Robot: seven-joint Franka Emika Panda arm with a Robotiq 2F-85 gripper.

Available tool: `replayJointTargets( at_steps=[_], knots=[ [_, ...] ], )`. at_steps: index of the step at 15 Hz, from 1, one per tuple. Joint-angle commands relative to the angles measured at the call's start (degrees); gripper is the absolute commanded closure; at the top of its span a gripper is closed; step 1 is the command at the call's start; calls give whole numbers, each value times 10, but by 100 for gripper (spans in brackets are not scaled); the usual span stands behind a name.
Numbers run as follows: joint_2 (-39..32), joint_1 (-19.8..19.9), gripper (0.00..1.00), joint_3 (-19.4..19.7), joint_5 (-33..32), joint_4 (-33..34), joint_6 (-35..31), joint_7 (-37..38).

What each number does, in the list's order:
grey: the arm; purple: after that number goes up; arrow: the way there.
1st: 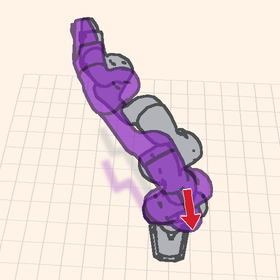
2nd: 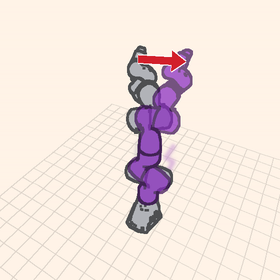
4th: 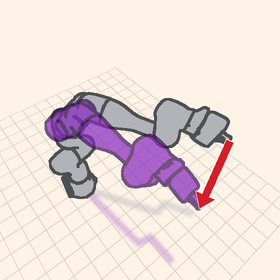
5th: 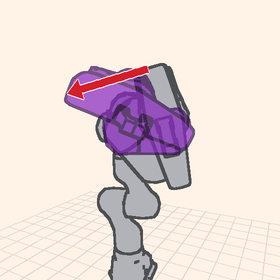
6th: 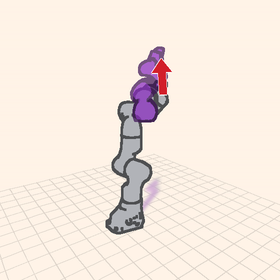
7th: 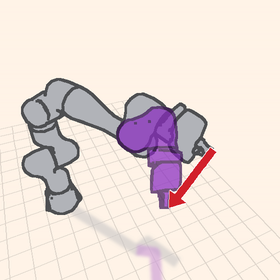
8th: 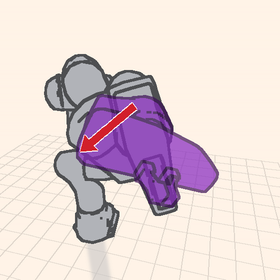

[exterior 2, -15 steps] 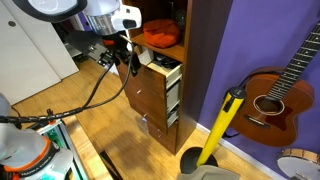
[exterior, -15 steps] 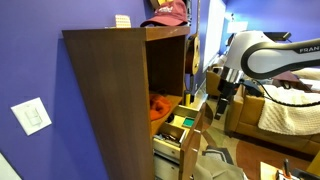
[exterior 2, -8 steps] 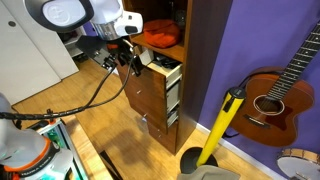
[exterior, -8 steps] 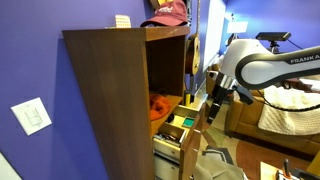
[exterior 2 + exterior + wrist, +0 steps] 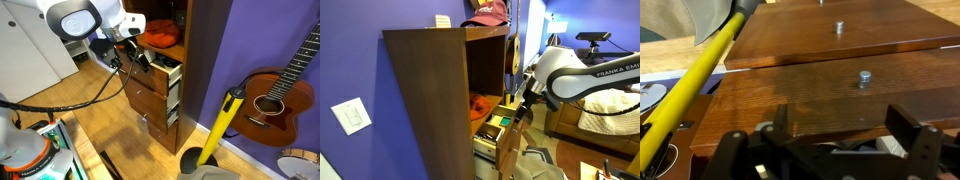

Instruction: Close the first, second and third top drawers

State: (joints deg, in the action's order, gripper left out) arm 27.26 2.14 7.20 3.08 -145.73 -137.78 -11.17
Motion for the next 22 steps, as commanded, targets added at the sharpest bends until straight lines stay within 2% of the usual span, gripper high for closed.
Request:
replayJointTargets(
  at_steps=[1,10,14,18,22],
  knots=[
    [-32,-9,0,-7,12,1,-60,19],
    [-82,-40,0,1,67,8,-187,12],
    [-97,-51,0,5,84,13,-212,9],
    [-75,-48,0,9,89,14,-155,10],
    [-29,-39,0,15,80,5,-21,-8]
  ],
)
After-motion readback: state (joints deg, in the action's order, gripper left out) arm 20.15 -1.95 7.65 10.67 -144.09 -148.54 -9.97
